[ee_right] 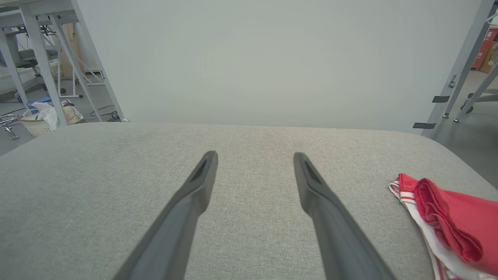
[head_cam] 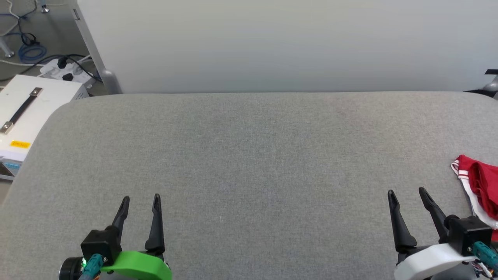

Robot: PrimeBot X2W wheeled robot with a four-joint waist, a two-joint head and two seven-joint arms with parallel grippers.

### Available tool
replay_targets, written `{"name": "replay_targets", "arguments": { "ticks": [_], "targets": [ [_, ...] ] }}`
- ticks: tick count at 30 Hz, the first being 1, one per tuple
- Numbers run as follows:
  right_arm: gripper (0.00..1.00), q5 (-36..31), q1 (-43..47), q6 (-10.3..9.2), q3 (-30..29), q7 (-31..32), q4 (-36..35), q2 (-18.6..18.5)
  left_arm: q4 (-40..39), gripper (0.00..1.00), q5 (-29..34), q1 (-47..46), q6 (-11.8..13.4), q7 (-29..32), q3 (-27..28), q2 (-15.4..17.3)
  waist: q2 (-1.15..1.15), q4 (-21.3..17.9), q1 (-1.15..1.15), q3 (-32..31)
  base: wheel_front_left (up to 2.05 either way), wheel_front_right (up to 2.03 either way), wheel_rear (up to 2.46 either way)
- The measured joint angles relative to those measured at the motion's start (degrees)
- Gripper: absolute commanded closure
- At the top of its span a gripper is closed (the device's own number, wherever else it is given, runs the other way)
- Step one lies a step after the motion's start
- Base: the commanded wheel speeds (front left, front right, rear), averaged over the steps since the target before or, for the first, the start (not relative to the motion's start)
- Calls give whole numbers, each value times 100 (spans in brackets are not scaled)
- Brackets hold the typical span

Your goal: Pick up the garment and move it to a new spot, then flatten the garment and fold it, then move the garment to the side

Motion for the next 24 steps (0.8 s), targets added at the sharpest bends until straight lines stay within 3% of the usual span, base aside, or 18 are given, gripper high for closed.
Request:
{"name": "replay_targets", "arguments": {
  "ticks": [10,24],
  "targets": [
    [0,16,424,0,21,302,-383,30,-94,0,38,253,70,127,-148,12,0,-8,0,-325,0,0,0],
    [0,20,470,0,8,433,-468,31,53,0,40,192,49,162,-270,78,0,40,0,-241,0,0,0]
  ]
}}
